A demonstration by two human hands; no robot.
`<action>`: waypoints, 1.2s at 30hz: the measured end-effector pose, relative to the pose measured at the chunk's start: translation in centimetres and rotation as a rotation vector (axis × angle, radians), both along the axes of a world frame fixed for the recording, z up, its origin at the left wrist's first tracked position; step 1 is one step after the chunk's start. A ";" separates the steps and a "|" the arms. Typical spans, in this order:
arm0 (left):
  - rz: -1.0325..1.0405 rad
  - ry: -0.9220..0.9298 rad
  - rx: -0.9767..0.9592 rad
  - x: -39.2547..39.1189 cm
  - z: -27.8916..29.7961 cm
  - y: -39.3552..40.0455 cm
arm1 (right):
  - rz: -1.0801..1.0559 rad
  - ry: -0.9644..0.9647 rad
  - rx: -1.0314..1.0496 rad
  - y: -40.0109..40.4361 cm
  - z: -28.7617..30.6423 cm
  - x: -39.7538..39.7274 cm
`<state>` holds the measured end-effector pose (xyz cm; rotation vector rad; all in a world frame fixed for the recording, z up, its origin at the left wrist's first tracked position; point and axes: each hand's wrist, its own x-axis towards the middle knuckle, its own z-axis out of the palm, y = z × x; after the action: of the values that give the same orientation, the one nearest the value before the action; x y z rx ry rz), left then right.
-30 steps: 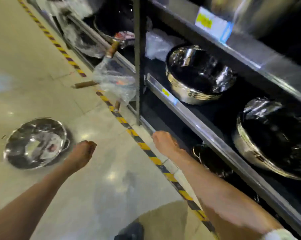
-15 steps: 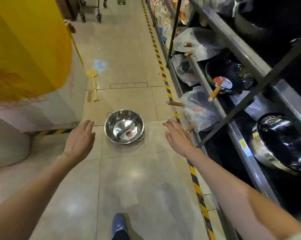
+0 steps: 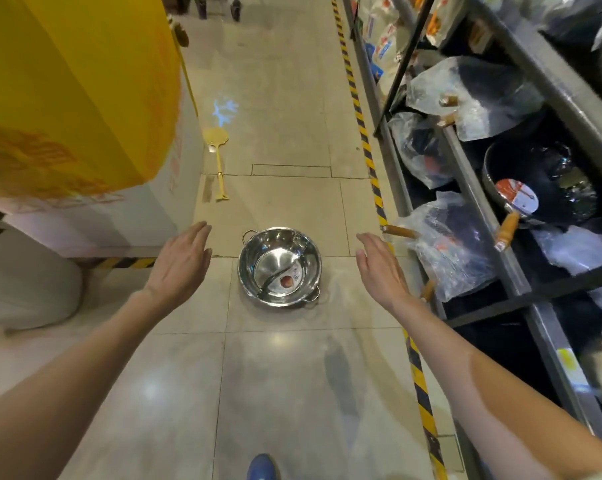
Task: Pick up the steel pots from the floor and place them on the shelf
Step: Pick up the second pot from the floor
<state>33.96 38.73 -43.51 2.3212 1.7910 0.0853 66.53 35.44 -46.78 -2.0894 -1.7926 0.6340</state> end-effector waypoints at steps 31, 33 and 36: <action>0.066 -0.092 -0.050 0.3 -62.9 25.7 | 0.013 -0.126 -0.008 25.2 -61.5 3.1; 0.051 -0.089 -0.026 -0.1 -64.5 26.0 | 0.021 -0.136 0.084 25.6 -62.4 3.1; 0.095 -0.173 -0.032 -0.5 -65.0 25.9 | 0.028 -0.119 0.115 25.0 -62.1 3.0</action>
<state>33.50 64.67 -108.54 2.1349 1.8014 0.2627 69.57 60.48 -108.92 -2.0684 -1.8775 0.4107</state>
